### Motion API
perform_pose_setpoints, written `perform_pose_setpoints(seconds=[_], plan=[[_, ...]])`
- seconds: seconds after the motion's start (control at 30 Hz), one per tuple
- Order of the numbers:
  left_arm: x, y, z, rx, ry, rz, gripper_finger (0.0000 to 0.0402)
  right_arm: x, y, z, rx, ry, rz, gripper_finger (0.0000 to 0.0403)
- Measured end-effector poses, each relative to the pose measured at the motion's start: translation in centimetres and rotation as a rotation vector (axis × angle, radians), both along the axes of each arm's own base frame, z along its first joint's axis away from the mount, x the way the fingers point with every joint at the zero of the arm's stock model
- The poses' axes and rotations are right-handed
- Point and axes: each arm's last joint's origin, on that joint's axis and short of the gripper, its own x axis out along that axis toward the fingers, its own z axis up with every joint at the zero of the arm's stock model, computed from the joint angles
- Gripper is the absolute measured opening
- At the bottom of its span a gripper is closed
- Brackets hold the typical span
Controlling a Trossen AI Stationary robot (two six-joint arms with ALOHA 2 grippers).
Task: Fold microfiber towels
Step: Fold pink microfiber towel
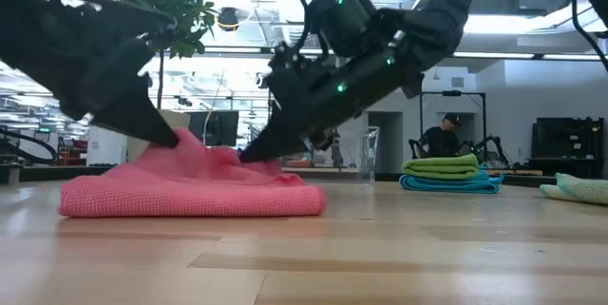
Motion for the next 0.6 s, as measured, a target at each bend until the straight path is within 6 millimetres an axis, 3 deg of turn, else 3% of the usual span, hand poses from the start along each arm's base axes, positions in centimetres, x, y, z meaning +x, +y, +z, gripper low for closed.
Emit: perform_pose_setpoints(seconds=[0.6], plan=[[-0.5,-2.5,0.6,-0.073,-0.085,-0.099,0.0003,-2.7,8.2,3.8,-0.095,0.019,0.119,0.0018]])
